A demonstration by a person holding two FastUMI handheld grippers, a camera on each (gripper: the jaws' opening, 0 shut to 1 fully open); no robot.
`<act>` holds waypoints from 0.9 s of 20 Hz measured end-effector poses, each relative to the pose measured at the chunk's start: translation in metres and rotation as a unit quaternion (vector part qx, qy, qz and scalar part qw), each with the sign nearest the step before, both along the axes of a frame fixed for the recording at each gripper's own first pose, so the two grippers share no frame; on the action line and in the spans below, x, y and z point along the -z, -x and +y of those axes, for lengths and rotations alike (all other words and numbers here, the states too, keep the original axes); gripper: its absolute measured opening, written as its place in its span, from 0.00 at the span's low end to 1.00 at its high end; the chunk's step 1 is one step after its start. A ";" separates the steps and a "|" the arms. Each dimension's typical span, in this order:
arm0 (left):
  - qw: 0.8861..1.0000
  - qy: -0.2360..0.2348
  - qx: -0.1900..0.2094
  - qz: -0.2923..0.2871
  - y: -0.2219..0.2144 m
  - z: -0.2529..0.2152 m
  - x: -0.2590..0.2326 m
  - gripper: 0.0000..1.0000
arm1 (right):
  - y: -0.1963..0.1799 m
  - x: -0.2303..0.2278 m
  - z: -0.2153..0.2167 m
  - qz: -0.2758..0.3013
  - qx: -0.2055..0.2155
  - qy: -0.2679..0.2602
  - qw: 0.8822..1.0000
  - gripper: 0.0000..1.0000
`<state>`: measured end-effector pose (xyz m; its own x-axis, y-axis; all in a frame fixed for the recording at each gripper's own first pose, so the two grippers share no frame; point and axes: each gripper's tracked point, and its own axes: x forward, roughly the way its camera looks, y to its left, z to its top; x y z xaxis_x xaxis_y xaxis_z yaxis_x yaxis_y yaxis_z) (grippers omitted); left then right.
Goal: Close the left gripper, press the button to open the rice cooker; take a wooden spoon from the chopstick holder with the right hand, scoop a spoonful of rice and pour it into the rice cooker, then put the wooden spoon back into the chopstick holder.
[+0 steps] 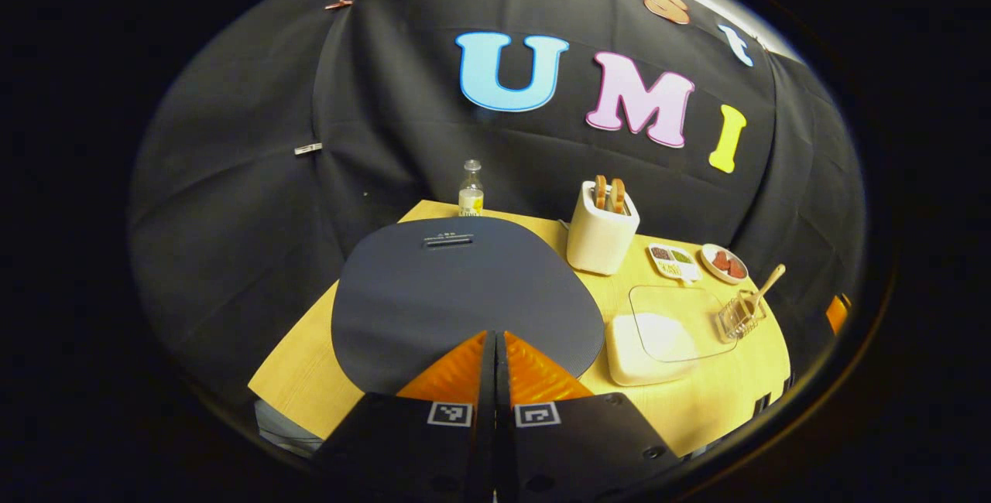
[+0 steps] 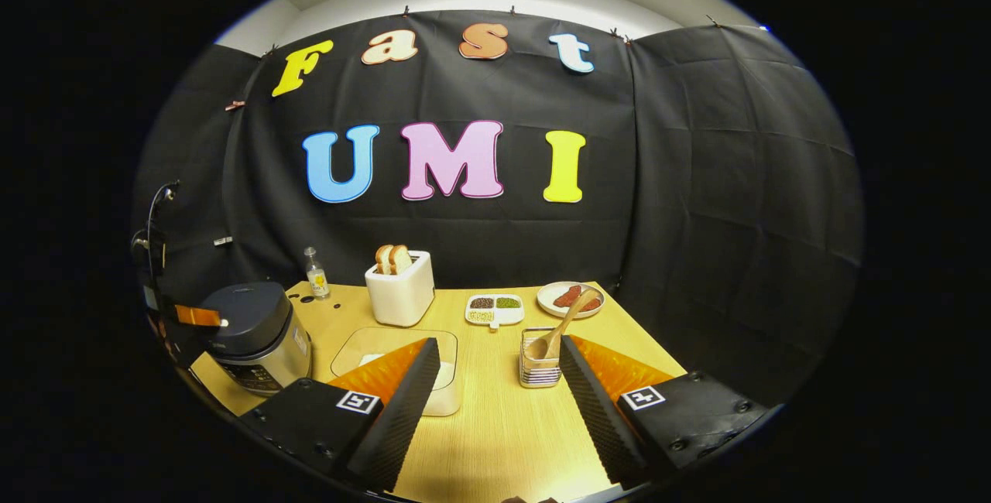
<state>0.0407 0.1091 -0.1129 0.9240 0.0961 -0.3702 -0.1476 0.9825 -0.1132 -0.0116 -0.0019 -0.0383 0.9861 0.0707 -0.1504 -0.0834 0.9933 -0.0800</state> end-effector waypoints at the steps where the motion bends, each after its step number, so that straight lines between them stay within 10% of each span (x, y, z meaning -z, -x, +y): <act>1: 1.000 -0.004 -0.015 -0.028 0.000 0.000 -0.018 0.06 | -0.005 -0.003 -0.005 -0.002 0.001 0.001 1.000 0.97; 7: 0.986 -0.048 -0.081 -0.138 0.006 0.002 -0.126 0.06 | -0.050 -0.012 -0.035 0.001 0.003 -0.012 1.000 0.98; 16: 0.984 -0.015 -0.124 -0.129 0.035 -0.050 -0.112 0.07 | -0.131 0.009 -0.084 0.034 0.010 -0.055 0.998 0.97; 18: 0.985 -0.024 -0.124 -0.122 0.040 -0.067 -0.106 0.26 | -0.149 0.022 -0.095 0.050 0.011 -0.065 0.997 0.98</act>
